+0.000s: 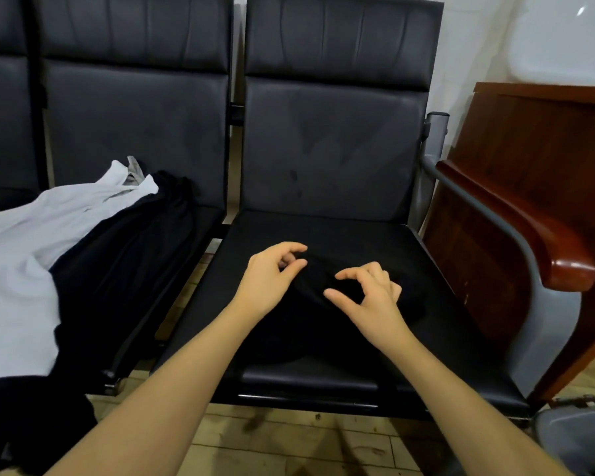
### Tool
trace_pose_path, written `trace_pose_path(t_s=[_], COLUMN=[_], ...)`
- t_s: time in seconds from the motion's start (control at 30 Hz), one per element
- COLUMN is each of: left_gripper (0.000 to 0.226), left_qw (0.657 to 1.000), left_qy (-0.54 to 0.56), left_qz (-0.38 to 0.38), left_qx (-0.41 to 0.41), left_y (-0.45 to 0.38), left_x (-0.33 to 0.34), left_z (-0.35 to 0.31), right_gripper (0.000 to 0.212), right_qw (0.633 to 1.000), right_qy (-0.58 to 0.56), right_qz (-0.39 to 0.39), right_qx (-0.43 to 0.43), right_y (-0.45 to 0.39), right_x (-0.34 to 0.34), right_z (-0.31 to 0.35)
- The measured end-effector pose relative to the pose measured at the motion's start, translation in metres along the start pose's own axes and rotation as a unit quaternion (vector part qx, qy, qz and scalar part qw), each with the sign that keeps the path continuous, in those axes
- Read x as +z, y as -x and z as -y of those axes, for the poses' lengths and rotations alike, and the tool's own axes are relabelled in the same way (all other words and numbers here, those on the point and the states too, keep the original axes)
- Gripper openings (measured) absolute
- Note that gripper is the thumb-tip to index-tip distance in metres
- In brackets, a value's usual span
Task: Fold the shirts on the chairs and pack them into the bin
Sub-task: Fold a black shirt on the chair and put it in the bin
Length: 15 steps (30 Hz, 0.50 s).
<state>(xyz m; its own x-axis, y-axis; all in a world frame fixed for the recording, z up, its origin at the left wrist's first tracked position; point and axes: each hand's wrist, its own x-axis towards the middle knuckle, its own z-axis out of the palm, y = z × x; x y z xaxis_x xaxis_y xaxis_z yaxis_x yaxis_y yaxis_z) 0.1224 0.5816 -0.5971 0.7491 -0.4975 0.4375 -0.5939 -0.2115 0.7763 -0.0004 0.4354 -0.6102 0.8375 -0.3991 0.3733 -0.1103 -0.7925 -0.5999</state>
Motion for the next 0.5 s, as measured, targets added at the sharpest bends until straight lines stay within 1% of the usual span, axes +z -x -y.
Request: trace_pose_path(t_s=[0.07,0.13,0.17,0.3,0.37,0.43,0.5], left_gripper=[0.025,0.025,0.025,0.024,0.026,0.026,0.029], left_qw=[1.000,1.000,0.999,0.997,0.997,0.994,0.991], left_qy=[0.002,-0.009,-0.019,-0.042,-0.046,-0.067,-0.090], left_qz=[-0.011,-0.023,-0.030,-0.056,-0.063,-0.074,-0.086], left_qx=[0.011,0.015,0.016,0.026,0.027,0.043,0.059], left_y=[0.001,0.002,0.002,0.003,0.003,0.002,0.003], left_x=[-0.003,-0.004,-0.004,-0.002,0.000,0.002,0.003], left_z=[-0.009,-0.013,-0.015,-0.019,-0.022,-0.027,-0.032], right_gripper=[0.021,0.009,0.008,0.015,0.017,0.012,0.007], right_qw=[1.000,0.999,0.999,0.999,0.999,0.998,0.999], right_qy=[0.015,0.011,0.006,-0.028,0.007,0.032,-0.007], right_qz=[0.010,0.017,0.019,0.006,0.015,0.007,-0.029], right_qx=[-0.022,-0.030,-0.030,-0.020,-0.032,-0.047,-0.036], right_y=[0.000,0.001,0.002,0.009,0.012,0.014,0.014], right_x=[0.006,0.009,0.009,-0.002,-0.006,-0.008,-0.014], right_z=[0.003,0.004,0.004,0.002,0.000,-0.003,-0.003])
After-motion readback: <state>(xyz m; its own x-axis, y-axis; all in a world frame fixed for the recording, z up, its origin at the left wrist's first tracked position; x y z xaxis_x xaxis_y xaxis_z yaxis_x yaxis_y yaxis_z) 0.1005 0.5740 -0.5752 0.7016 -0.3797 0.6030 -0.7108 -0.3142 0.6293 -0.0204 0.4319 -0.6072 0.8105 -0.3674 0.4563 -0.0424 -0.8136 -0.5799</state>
